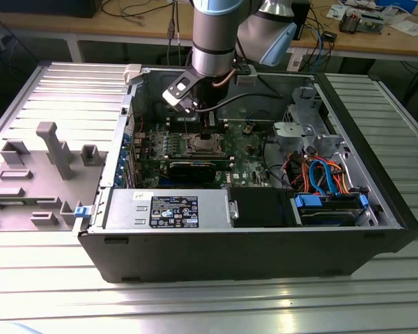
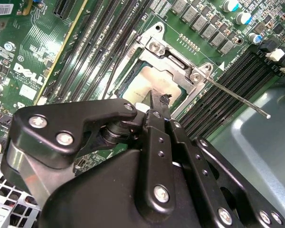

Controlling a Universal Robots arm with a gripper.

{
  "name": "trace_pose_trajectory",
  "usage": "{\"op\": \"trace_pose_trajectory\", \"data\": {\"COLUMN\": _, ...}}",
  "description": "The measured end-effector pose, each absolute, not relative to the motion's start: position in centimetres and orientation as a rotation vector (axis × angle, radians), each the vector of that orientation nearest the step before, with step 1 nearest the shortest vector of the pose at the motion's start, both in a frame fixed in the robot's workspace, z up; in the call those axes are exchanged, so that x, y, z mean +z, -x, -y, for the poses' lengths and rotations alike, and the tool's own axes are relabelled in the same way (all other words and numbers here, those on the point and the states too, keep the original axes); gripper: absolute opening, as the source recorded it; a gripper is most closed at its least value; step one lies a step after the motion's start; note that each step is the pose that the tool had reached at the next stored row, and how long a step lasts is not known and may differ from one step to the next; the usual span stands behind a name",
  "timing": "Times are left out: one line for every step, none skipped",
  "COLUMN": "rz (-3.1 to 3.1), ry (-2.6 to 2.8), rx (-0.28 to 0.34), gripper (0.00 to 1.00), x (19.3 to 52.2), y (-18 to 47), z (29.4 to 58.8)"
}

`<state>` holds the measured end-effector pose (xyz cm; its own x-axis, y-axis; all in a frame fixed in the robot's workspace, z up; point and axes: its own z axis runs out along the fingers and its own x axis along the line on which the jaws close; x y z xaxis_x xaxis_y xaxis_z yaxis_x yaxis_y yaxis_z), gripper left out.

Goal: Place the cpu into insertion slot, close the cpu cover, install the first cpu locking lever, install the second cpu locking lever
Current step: 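Install the first cpu locking lever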

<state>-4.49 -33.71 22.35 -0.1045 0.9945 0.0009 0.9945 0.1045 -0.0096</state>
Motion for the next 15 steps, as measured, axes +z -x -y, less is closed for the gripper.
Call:
{"op": "trace_pose_trajectory", "data": {"rz": 2.329, "ry": 2.097, "rx": 0.010, "gripper": 0.11, "x": 22.40, "y": 4.49, "z": 33.71}}
{"op": "trace_pose_trajectory", "data": {"rz": 2.329, "ry": 2.097, "rx": 0.010, "gripper": 0.11, "x": 22.44, "y": 4.49, "z": 33.71}}
{"op": "trace_pose_trajectory", "data": {"rz": 2.329, "ry": 2.097, "rx": 0.010, "gripper": 0.11, "x": 22.46, "y": 4.49, "z": 33.71}}
{"op": "trace_pose_trajectory", "data": {"rz": 2.329, "ry": 2.097, "rx": 0.010, "gripper": 0.11, "x": 22.47, "y": 4.49, "z": 33.71}}
{"op": "trace_pose_trajectory", "data": {"rz": 2.329, "ry": 2.097, "rx": 0.010, "gripper": 0.11, "x": 22.49, "y": 4.49, "z": 33.71}}
{"op": "trace_pose_trajectory", "data": {"rz": 2.329, "ry": 2.097, "rx": 0.010, "gripper": 0.11, "x": 22.51, "y": 4.49, "z": 33.71}}
{"op": "trace_pose_trajectory", "data": {"rz": 2.329, "ry": 2.097, "rx": 0.010, "gripper": 0.11, "x": 22.54, "y": 4.49, "z": 33.71}}
{"op": "trace_pose_trajectory", "data": {"rz": 2.329, "ry": 2.097, "rx": 0.010, "gripper": 0.11, "x": 22.55, "y": 4.49, "z": 33.71}}
{"op": "trace_pose_trajectory", "data": {"rz": 2.329, "ry": 2.097, "rx": 0.010, "gripper": 0.11, "x": 22.59, "y": 4.49, "z": 33.71}}
{"op": "trace_pose_trajectory", "data": {"rz": 2.329, "ry": 2.097, "rx": 0.010, "gripper": 0.11, "x": 22.64, "y": 4.49, "z": 33.71}}
{"op": "trace_pose_trajectory", "data": {"rz": 2.329, "ry": 2.097, "rx": 0.010, "gripper": 0.11, "x": 22.65, "y": 4.49, "z": 33.71}}
{"op": "trace_pose_trajectory", "data": {"rz": 2.329, "ry": 2.097, "rx": 0.010, "gripper": 0.11, "x": 22.66, "y": 4.49, "z": 33.71}}
{"op": "trace_pose_trajectory", "data": {"rz": 2.329, "ry": 2.097, "rx": 0.010, "gripper": 0.11, "x": 22.68, "y": 4.49, "z": 33.71}}
{"op": "trace_pose_trajectory", "data": {"rz": 2.329, "ry": 2.097, "rx": 0.010, "gripper": 0.11, "x": 22.71, "y": 4.49, "z": 33.71}}
{"op": "trace_pose_trajectory", "data": {"rz": 2.329, "ry": 2.097, "rx": 0.010, "gripper": 0.11, "x": 22.73, "y": 4.49, "z": 33.71}}
